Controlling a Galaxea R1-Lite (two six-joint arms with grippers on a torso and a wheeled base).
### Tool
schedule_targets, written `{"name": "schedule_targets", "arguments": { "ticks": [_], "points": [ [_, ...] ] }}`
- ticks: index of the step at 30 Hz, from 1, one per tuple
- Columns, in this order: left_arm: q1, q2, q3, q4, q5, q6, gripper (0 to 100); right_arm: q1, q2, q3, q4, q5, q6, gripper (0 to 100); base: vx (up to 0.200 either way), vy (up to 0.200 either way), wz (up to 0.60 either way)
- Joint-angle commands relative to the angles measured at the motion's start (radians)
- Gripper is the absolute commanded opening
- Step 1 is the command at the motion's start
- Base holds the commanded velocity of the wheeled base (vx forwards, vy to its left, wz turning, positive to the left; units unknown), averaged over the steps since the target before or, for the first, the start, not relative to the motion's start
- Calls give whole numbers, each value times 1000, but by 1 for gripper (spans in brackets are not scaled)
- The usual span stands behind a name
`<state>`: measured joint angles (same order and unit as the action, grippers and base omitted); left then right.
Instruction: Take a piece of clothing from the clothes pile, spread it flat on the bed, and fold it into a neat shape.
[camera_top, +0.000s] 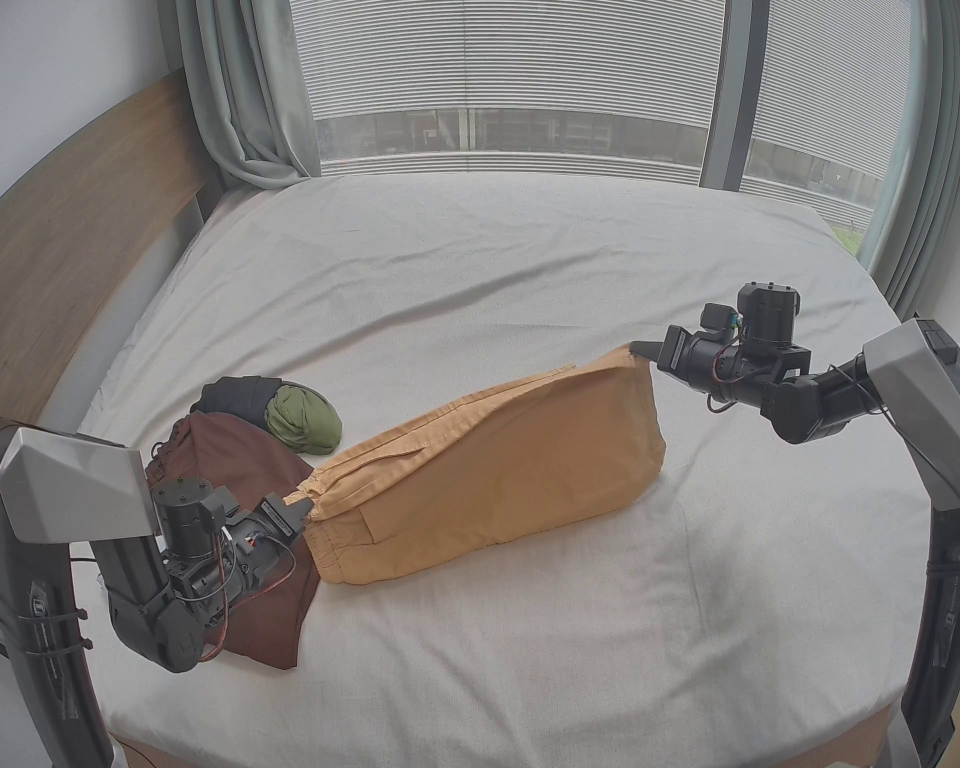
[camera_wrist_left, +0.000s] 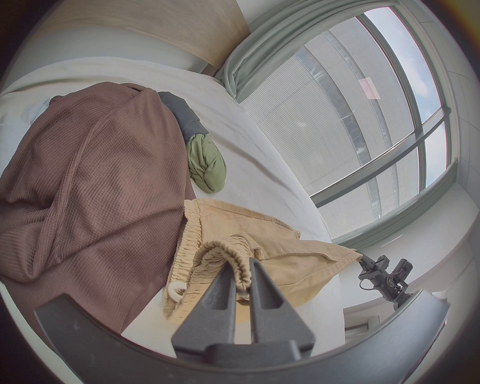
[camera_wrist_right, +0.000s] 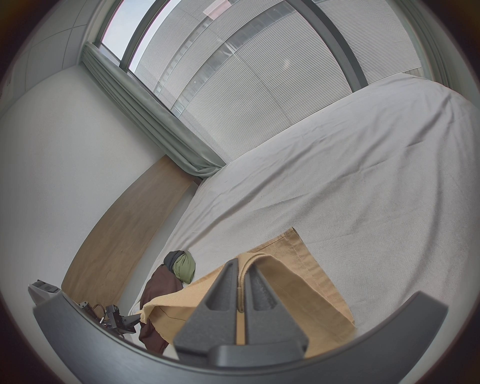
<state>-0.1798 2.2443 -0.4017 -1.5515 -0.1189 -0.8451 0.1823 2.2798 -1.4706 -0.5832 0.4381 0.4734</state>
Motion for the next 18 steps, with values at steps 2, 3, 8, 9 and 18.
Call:
{"name": "schedule_targets", "arguments": {
  "ticks": [2, 3, 8, 9, 18],
  "points": [
    [16, 37, -51, -1, 7, -25, 0, 3, 75, -77, 28, 1, 1, 0, 0, 0, 0],
    [16, 41, -60, -1, 7, -31, 0, 3, 84, -85, 28, 1, 1, 0, 0, 0, 0],
    [16, 55, -94, -1, 16, -48, 0, 2, 115, -117, 28, -22, 1, 0, 0, 0, 0],
    [14, 60, -97, -1, 19, -48, 0, 2, 121, -122, 26, -22, 1, 0, 0, 0, 0],
    [31, 97, -131, -1, 28, -48, 0, 14, 184, -162, -18, -53, 2, 0, 0, 0, 0]
  ]
}}
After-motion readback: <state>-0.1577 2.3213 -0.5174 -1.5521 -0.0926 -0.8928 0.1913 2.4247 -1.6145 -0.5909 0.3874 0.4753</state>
